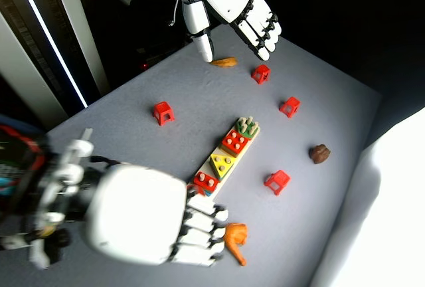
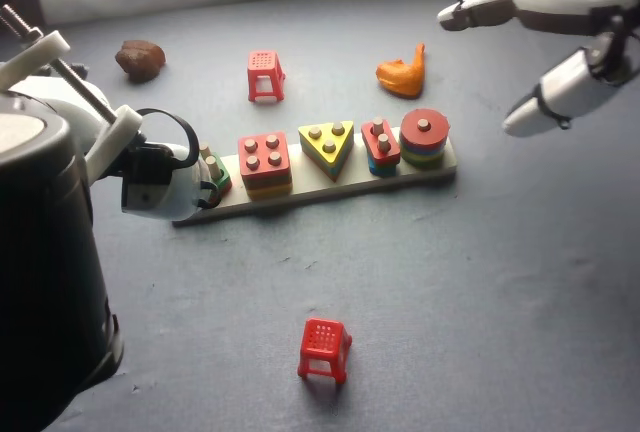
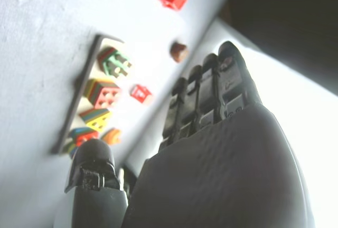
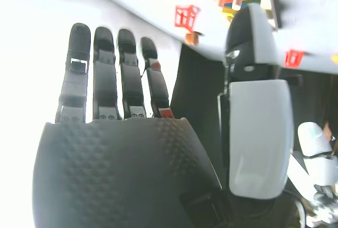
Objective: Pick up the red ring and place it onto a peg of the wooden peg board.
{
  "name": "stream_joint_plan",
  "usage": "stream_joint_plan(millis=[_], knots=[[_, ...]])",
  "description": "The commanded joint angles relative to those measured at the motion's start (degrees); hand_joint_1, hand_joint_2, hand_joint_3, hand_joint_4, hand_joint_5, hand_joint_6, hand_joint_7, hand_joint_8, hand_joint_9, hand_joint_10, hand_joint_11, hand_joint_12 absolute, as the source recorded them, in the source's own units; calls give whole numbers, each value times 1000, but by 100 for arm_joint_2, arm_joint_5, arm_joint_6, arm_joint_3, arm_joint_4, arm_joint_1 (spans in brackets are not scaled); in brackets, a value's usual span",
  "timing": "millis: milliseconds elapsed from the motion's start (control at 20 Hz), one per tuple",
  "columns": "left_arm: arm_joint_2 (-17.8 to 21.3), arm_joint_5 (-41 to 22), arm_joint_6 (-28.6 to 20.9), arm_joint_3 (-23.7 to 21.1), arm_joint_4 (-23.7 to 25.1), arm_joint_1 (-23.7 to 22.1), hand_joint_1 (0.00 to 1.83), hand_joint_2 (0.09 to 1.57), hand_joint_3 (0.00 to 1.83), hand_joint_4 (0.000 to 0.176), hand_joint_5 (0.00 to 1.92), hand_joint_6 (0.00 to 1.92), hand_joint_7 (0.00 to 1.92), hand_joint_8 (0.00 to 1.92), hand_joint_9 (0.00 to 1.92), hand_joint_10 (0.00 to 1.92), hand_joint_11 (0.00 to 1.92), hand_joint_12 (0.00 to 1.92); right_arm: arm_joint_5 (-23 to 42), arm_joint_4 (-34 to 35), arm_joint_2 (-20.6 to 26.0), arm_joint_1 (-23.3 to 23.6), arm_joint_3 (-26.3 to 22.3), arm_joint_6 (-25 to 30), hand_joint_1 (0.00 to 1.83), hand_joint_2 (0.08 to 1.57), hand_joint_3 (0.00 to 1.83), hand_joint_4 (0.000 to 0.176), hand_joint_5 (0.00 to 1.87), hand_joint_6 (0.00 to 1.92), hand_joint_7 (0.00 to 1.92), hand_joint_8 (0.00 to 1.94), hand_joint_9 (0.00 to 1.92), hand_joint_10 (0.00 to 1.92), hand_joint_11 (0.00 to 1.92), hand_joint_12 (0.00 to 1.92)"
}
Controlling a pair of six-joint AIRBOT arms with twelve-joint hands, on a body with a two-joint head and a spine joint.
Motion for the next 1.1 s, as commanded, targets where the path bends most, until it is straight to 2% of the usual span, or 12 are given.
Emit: stream_joint_plan(millis=[0,100,300,500,850,1050], knots=[[-7,217,26,-10,549,-37,0,1211,2,0,0,0,2,0,0,0,0,0,381,-3,152,82,-147,-23,819,959,0,0,179,0,179,0,169,0,0,605],[-4,217,26,-7,553,-39,0,1206,0,0,0,0,26,10,5,1,0,0,358,-4,522,104,-488,-22,780,966,0,0,163,0,153,0,137,0,0,519],[1,217,26,2,563,-40,0,1201,0,0,0,0,4,0,0,0,0,0,226,-5,1475,147,-1232,-372,801,957,0,0,164,0,148,0,133,0,0,508],[10,217,25,3,584,-41,0,1203,0,0,0,0,10,4,0,0,0,0,99,-4,2158,245,-1702,-372,800,957,1,0,155,0,161,0,148,2,0,558],[9,217,25,-1,605,-36,0,1207,0,0,12,4,34,9,13,5,10,4,116,-3,2343,133,-1797,-246,826,948,1,0,182,4,172,3,149,4,0,600],[9,217,25,-4,605,-36,0,1209,1,0,0,0,4,1,0,0,0,0,984,-3,2469,-286,-1975,-128,857,950,0,0,194,3,178,2,160,6,0,645]])
